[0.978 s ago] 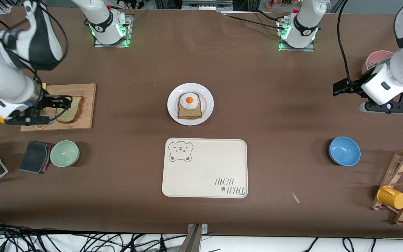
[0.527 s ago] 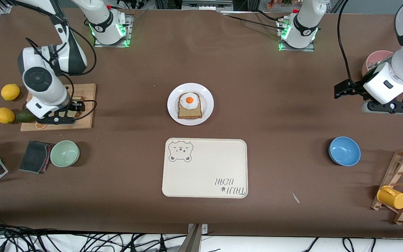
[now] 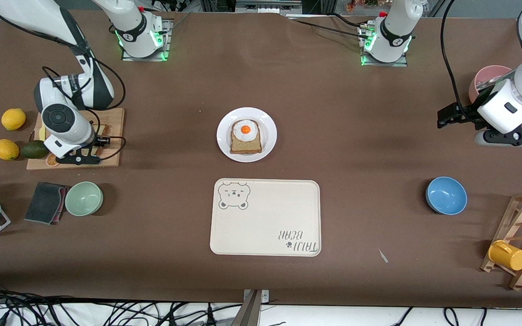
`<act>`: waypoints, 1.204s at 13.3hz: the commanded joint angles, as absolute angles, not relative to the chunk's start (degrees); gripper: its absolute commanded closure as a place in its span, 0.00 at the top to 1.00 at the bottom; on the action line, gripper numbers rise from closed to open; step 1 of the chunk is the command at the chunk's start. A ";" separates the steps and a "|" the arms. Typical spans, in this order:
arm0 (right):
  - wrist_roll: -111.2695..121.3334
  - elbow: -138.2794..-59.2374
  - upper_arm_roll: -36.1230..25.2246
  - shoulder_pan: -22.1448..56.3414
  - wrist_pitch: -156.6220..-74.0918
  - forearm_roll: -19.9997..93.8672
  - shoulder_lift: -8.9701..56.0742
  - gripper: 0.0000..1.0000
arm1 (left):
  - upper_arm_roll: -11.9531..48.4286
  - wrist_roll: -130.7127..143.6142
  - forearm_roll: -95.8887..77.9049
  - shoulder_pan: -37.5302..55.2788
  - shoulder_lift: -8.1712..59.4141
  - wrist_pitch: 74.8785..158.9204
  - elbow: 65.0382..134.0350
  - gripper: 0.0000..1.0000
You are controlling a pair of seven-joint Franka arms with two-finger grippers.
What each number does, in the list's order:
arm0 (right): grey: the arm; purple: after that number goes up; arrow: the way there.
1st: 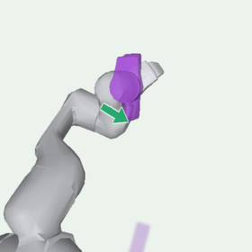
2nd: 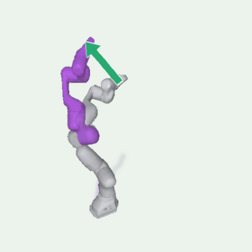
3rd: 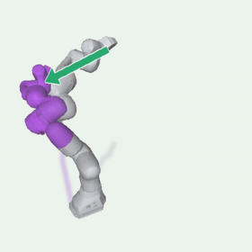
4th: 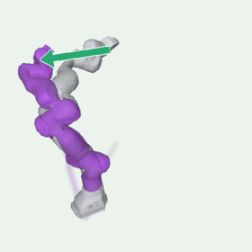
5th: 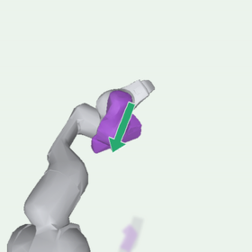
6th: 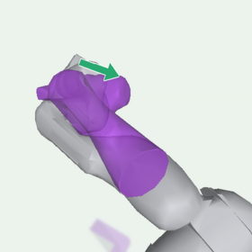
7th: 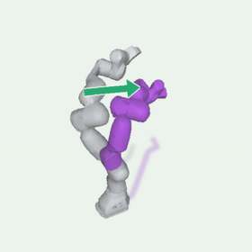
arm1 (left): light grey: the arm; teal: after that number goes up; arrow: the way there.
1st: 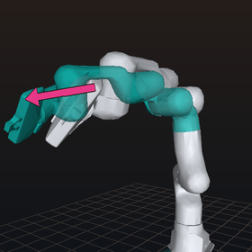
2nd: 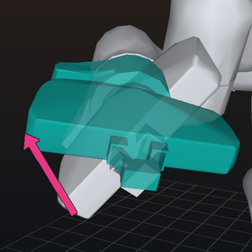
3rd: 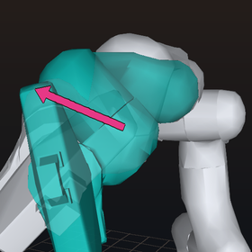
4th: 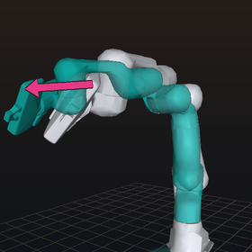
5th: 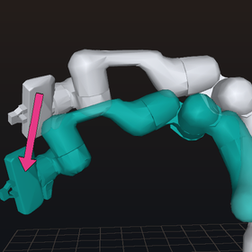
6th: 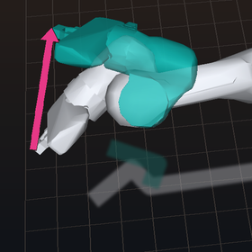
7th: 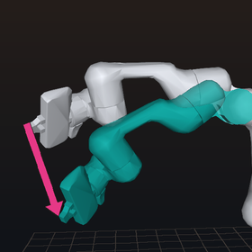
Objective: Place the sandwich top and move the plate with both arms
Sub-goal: 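Lower the right gripper and grasp the bread slice, lift it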
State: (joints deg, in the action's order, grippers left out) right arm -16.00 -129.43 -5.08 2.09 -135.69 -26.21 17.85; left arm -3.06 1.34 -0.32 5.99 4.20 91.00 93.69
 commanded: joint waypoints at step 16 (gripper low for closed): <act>-19.77 -119.12 -1.51 4.22 -115.98 -26.72 19.86 0.00 | -2.72 1.76 -1.41 5.01 2.64 88.86 93.60 1.00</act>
State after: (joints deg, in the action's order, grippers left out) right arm -18.57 -124.89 -3.67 3.25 -124.74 -26.85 19.86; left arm -2.97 1.55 -0.40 5.47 3.31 89.67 93.89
